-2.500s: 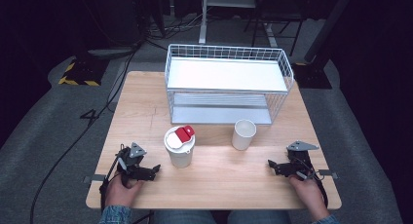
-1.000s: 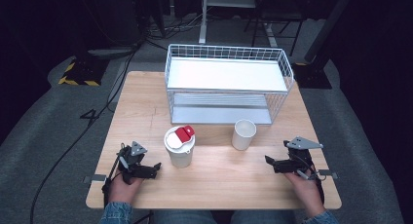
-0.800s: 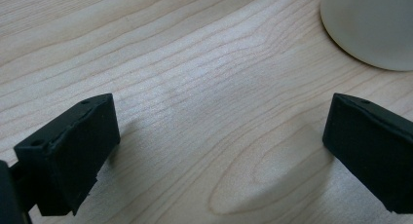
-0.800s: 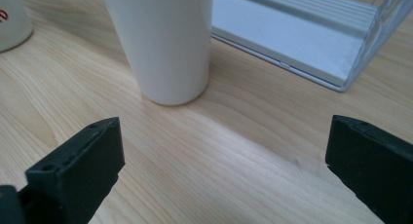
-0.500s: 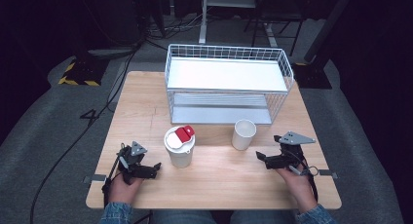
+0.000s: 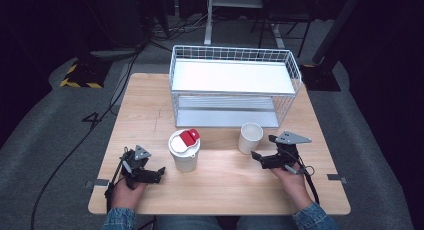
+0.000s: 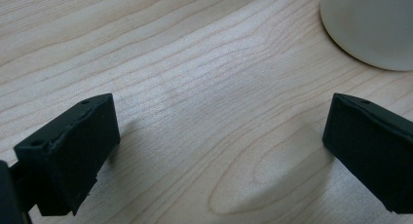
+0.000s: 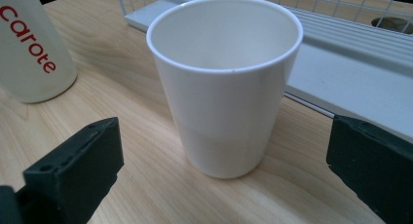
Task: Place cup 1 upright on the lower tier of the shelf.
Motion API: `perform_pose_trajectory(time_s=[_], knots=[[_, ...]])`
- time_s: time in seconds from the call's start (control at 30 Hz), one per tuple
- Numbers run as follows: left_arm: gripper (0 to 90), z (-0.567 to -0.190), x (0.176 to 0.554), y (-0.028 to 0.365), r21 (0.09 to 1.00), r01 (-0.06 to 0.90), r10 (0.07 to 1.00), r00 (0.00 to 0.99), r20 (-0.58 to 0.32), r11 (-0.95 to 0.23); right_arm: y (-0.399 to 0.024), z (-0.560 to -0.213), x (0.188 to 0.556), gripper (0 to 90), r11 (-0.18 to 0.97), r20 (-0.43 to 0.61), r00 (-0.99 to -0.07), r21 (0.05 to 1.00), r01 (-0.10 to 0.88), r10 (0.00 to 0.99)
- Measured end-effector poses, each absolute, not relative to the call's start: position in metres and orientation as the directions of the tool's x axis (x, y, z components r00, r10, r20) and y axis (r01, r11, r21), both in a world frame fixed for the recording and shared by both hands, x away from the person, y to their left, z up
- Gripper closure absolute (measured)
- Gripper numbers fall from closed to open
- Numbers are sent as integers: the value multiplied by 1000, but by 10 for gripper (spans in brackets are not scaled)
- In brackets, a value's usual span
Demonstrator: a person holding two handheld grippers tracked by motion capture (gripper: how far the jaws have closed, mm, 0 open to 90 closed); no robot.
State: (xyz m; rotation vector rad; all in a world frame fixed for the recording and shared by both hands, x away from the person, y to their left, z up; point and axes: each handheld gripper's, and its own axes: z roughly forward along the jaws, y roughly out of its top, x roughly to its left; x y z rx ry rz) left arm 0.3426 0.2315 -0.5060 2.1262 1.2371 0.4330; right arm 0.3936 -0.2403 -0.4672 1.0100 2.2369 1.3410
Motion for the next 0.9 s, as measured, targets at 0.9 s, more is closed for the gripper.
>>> perform_pose_trajectory(time_s=[0.9], knots=[[6, -506, 343, 232, 666, 655, 863, 505, -32, -358, -216, -497, 421, 69, 304, 70, -677, 856, 418, 733]])
